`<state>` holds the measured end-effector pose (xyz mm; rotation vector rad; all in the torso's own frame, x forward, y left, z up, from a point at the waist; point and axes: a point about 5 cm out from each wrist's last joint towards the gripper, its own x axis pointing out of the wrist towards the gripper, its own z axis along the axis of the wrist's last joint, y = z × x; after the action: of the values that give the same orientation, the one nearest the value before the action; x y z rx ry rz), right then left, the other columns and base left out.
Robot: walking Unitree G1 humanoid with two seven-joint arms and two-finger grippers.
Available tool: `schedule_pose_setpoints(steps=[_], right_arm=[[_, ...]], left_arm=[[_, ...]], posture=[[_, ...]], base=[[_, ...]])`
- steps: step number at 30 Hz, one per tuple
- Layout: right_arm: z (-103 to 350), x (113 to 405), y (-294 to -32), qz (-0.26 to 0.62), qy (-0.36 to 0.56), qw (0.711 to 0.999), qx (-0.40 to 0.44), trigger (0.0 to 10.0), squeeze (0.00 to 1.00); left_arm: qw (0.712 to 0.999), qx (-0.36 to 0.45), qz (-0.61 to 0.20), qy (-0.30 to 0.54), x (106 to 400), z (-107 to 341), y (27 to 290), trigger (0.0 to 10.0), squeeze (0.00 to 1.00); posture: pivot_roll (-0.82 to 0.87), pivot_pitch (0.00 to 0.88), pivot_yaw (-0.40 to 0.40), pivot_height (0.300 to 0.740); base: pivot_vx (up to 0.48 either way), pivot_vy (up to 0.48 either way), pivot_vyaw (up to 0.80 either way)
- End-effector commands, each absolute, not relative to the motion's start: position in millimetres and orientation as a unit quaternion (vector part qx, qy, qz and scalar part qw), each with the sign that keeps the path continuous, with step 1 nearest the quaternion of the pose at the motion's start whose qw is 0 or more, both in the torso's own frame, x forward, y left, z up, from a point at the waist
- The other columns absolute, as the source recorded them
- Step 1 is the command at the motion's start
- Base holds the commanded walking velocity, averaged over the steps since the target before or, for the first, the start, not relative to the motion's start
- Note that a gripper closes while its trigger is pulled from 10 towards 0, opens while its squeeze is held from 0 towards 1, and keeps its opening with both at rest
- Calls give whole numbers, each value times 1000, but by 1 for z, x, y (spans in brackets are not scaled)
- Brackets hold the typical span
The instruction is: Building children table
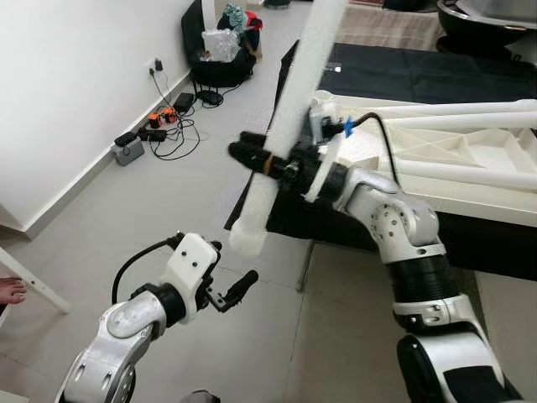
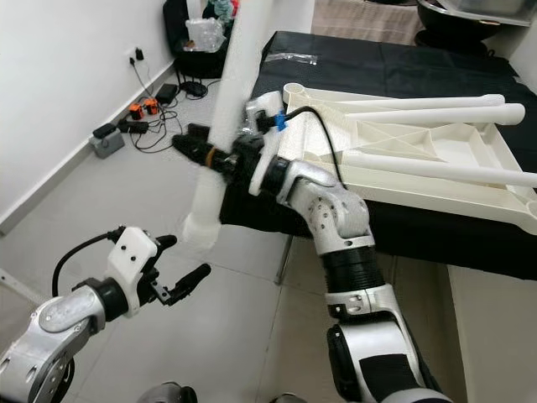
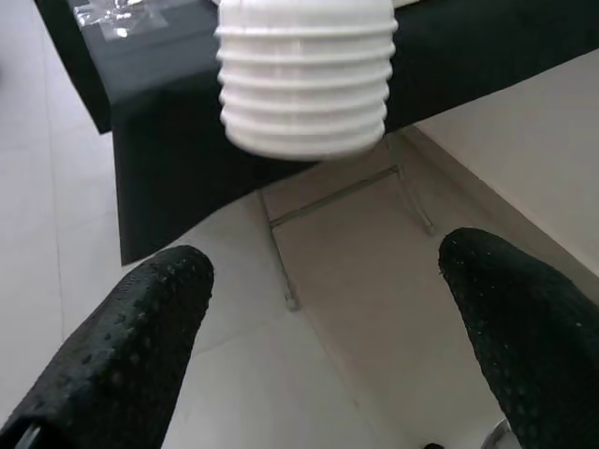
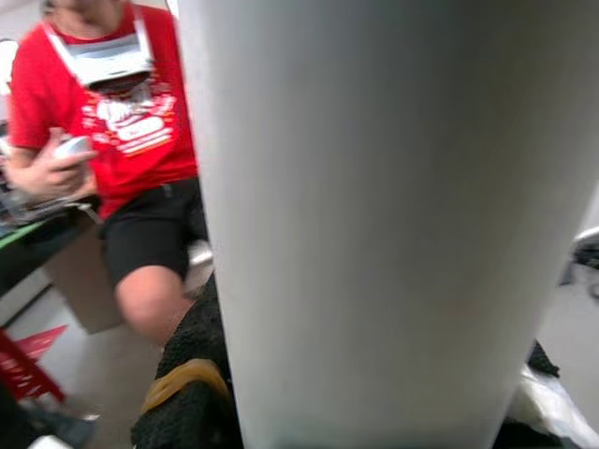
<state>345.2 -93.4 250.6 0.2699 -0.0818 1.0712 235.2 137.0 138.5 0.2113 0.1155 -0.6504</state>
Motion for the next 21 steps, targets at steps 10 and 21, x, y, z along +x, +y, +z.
schedule_pose_setpoints(steps=[10, 21], right_arm=[[251, 362, -145, 247, -116, 962, 25, 10000, 0], [222, 335, -161, 134, -125, 983, -25, 10000, 0]], left_arm=[[966, 114, -232, 10, 244, 155, 143, 10000, 0], [978, 83, -181, -57, 252, 181, 128, 10000, 0]], posture=[[4, 51, -18, 740], [-3, 38, -1, 740]], base=[[0, 0, 0], [0, 0, -684]])
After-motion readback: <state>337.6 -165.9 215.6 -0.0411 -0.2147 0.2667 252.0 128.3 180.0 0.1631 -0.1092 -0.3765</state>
